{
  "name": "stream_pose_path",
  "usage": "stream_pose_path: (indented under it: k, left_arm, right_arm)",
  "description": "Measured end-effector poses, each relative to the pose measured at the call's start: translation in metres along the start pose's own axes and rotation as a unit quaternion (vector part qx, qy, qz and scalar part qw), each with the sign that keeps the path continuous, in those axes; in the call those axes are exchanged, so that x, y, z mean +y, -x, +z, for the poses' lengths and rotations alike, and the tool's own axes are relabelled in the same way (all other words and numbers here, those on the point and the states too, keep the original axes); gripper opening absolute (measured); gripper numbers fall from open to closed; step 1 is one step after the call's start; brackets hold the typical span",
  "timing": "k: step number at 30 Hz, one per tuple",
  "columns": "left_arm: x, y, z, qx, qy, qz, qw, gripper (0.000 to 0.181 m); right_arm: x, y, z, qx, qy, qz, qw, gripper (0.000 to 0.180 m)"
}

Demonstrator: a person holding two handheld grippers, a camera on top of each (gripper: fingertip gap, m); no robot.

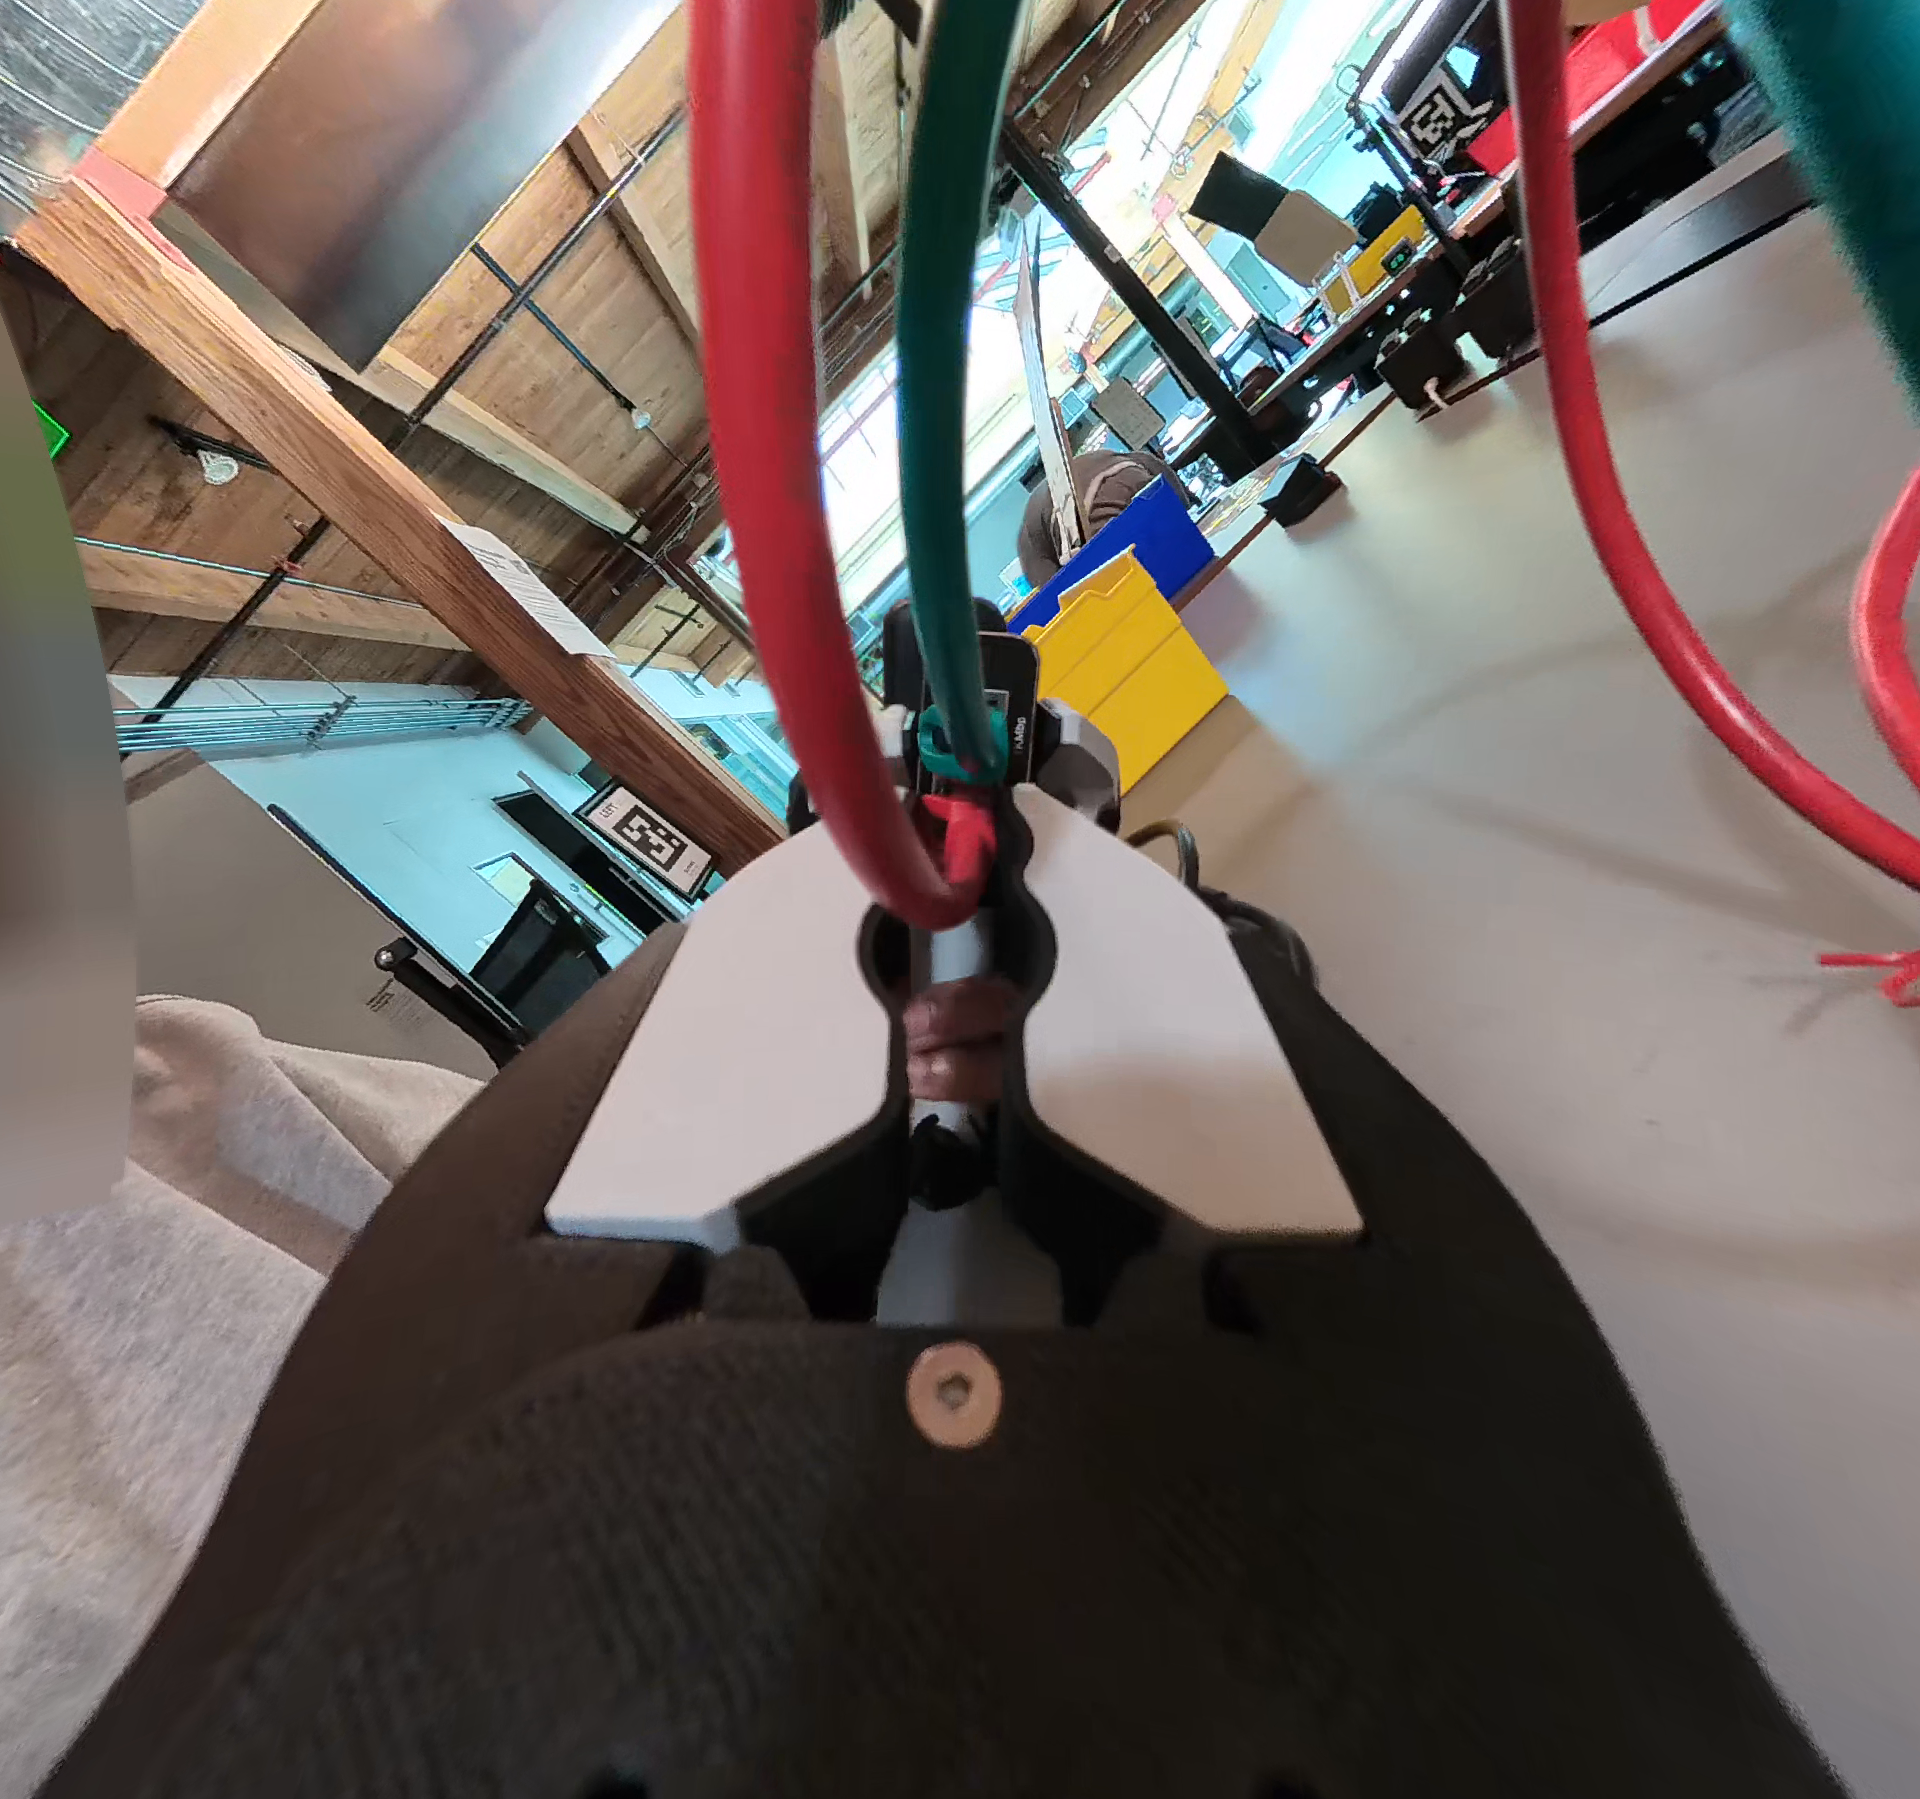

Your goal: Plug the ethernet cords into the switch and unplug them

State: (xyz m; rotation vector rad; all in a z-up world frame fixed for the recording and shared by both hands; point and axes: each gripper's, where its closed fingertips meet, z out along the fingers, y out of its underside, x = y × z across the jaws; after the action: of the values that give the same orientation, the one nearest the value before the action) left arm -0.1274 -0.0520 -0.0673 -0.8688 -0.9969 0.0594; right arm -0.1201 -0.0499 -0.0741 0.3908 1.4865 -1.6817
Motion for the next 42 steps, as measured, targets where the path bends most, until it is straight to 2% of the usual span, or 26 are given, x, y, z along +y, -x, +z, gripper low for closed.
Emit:
stream_pose_path:
  k: [4,9,14,19,26,42]
  left_arm:
    - [-0.007,0.004,-0.005,-0.019,0.0,0.035,0.999,0.027]
    - [-0.024,0.023,-0.024,-0.05,-0.027,0.026,0.998,0.026]
    - [-0.029,0.027,-0.029,-0.047,-0.026,0.025,0.998,0.027]
    - [-0.016,0.018,-0.017,-0.024,-0.012,0.014,1.0,0.027]
    - [0.006,0.009,-0.001,-0.01,0.011,0.011,1.0,0.026]
    - [0.01,0.007,0.002,-0.015,0.007,0.025,1.0,0.026]
  right_arm:
    - [0.0,-0.004,-0.002,0.012,0.01,-0.013,1.0,0.014]
    - [-0.003,-0.013,-0.008,0.036,0.023,-0.015,0.999,0.021]
    - [0.002,-0.018,-0.01,0.069,0.059,-0.059,0.994,0.024]
    - [0.01,-0.017,-0.005,0.084,0.088,-0.089,0.989,0.027]
    - [0.012,-0.011,-0.003,0.067,0.086,-0.091,0.99,0.026]
    - [0.01,-0.01,-0.005,0.056,0.081,-0.078,0.992,0.019]
